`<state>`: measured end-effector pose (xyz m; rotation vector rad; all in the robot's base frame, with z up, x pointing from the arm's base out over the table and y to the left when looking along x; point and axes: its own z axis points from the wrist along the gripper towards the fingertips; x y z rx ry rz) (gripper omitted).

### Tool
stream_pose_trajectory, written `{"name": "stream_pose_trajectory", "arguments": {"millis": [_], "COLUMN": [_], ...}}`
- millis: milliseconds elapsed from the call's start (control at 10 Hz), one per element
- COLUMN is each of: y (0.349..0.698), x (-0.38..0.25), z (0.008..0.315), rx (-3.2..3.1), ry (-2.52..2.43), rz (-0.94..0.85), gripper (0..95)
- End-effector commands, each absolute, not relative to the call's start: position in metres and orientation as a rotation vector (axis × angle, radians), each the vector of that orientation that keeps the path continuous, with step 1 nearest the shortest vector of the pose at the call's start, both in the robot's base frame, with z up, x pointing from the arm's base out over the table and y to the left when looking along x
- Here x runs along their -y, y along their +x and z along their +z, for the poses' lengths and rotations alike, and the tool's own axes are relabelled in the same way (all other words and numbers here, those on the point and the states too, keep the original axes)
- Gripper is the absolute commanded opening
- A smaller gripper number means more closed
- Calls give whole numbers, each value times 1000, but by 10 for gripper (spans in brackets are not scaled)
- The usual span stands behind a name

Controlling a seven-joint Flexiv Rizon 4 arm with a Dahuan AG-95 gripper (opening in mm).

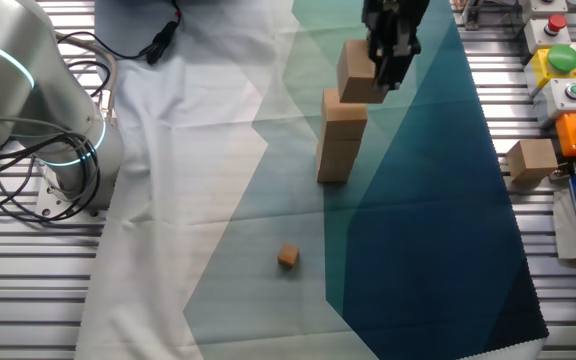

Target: Stack the blocks in a vertical line of five

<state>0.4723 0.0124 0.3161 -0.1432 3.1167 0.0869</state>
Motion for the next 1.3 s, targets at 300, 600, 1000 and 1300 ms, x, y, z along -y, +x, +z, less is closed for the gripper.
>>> {"name": "stream_pose_trajectory", "arguments": {"millis": [300, 600, 1000, 1300], "y": [464, 461, 461, 461], "x": [-8, -7, -7, -7], "z": [306, 304, 298, 294], "rx": [-3095, -3089, -3082, -3078], "ry": [-129, -117, -115, -117], "rz": [97, 110, 118, 117], "gripper": [0, 0, 0, 0]}}
